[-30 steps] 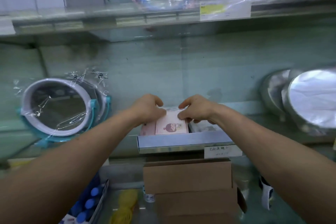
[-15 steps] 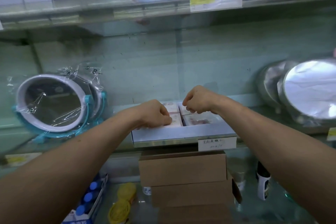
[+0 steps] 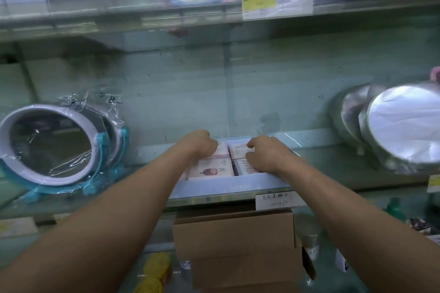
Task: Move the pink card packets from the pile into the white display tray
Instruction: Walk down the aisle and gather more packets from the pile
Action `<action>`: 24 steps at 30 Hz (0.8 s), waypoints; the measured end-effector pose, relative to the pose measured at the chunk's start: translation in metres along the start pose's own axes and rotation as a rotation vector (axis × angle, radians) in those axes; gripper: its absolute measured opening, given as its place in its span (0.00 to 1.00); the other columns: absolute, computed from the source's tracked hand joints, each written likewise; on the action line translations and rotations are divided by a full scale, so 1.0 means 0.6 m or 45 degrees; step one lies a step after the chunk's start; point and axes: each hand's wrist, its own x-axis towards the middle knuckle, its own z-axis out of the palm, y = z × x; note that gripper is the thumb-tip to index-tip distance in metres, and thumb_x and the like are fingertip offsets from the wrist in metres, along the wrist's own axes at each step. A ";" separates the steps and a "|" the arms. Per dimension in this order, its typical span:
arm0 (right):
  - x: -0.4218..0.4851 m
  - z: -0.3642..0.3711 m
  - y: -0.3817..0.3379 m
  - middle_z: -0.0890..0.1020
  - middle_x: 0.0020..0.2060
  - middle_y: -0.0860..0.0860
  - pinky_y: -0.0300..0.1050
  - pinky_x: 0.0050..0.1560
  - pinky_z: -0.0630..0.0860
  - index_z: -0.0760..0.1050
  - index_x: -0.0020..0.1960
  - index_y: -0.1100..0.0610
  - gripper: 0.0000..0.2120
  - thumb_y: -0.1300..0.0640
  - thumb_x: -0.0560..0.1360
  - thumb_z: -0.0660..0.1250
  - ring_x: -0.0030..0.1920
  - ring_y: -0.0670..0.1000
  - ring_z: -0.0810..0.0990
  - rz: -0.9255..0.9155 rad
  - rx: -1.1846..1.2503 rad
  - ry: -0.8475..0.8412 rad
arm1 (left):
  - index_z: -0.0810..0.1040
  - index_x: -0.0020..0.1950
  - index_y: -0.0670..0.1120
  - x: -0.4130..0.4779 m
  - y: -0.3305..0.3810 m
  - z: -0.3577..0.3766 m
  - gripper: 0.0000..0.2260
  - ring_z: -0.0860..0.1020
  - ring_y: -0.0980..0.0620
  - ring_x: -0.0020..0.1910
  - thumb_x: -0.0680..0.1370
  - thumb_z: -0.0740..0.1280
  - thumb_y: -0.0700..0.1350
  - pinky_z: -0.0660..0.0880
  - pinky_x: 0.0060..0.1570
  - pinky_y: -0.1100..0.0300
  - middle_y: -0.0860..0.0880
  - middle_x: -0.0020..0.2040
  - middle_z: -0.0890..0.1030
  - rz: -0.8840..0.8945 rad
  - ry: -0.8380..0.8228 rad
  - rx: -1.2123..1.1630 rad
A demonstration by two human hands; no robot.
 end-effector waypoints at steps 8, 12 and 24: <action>0.018 0.010 0.004 0.80 0.56 0.51 0.49 0.58 0.74 0.77 0.52 0.55 0.13 0.60 0.75 0.55 0.55 0.56 0.76 -0.026 -0.081 -0.091 | 0.75 0.66 0.50 0.024 -0.026 0.040 0.18 0.70 0.45 0.67 0.79 0.54 0.50 0.64 0.69 0.50 0.48 0.69 0.72 0.051 0.012 -0.032; 0.019 0.013 0.003 0.81 0.51 0.53 0.49 0.55 0.75 0.78 0.48 0.56 0.12 0.61 0.74 0.56 0.53 0.57 0.77 -0.026 -0.071 -0.061 | 0.80 0.57 0.51 0.026 -0.030 0.044 0.16 0.74 0.45 0.61 0.78 0.54 0.49 0.68 0.65 0.51 0.48 0.62 0.78 0.077 0.079 -0.080; 0.062 -0.019 -0.086 0.80 0.57 0.60 0.43 0.49 0.73 0.76 0.60 0.65 0.15 0.65 0.74 0.65 0.59 0.59 0.78 -0.057 0.287 -0.155 | 0.81 0.56 0.53 0.025 -0.026 0.047 0.15 0.72 0.43 0.61 0.76 0.60 0.56 0.71 0.60 0.46 0.46 0.61 0.74 0.034 0.279 0.051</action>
